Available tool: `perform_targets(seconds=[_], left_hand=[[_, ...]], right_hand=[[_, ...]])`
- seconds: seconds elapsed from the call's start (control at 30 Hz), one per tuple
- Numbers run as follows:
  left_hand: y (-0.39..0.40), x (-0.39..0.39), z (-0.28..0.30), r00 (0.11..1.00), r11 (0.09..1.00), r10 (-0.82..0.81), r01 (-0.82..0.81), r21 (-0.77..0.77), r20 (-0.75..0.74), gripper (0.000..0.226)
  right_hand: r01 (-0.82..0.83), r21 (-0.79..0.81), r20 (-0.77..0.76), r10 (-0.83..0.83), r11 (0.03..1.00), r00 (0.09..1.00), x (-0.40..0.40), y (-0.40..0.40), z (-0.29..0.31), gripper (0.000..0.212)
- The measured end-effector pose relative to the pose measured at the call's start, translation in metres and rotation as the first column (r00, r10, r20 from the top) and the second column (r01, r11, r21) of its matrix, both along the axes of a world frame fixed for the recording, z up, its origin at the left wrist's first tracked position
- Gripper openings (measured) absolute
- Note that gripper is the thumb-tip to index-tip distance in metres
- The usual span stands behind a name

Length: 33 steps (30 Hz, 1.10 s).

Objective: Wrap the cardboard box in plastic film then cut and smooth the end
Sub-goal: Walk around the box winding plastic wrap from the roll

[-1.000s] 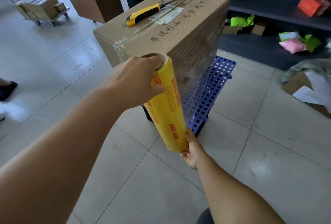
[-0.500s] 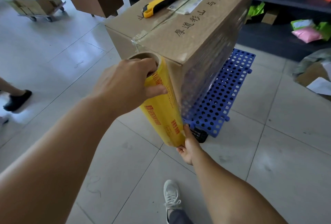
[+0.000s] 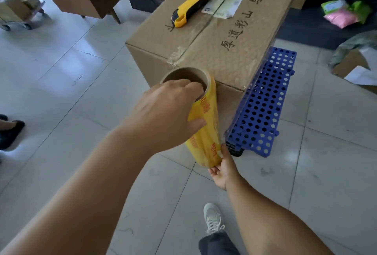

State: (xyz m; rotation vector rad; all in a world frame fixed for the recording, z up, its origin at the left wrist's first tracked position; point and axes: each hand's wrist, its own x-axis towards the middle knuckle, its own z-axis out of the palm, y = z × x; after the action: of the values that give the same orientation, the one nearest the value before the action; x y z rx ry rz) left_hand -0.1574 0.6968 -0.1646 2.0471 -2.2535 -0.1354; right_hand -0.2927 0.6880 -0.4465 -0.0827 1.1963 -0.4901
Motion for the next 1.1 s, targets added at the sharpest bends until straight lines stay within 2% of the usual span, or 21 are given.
perform_targets(seconds=[0.1,0.23,0.47,0.6,0.77,1.1], left_hand=[[-0.002,0.005,0.002,0.999,0.999,-0.050,0.050,0.022,0.009,0.027],[-0.002,0.014,0.000,0.993,0.992,-0.116,0.116,0.039,-0.006,0.032],[-0.002,0.035,-0.002,0.964,0.964,-0.264,0.265,0.041,-0.027,0.040],[-0.007,0.046,0.005,0.938,0.937,-0.347,0.347,0.046,-0.006,0.039],[-0.014,0.049,0.012,0.901,0.902,-0.432,0.429,0.051,0.047,0.036],[-0.021,0.061,0.007,0.819,0.820,-0.573,0.573,0.016,0.012,0.044]], right_hand=[[0.040,0.003,-0.016,-0.039,0.999,0.999,0.001,0.002,0.001,0.059],[0.142,0.041,-0.060,-0.139,0.989,0.988,0.006,0.008,0.000,0.052],[0.379,0.014,-0.108,-0.376,0.925,0.920,0.023,0.033,-0.005,0.063],[0.456,0.010,-0.122,-0.452,0.890,0.884,0.037,0.051,-0.004,0.069],[0.581,0.075,-0.094,-0.574,0.811,0.814,0.052,0.065,-0.010,0.070],[0.712,0.093,-0.107,-0.704,0.696,0.702,0.088,0.078,-0.012,0.063]])
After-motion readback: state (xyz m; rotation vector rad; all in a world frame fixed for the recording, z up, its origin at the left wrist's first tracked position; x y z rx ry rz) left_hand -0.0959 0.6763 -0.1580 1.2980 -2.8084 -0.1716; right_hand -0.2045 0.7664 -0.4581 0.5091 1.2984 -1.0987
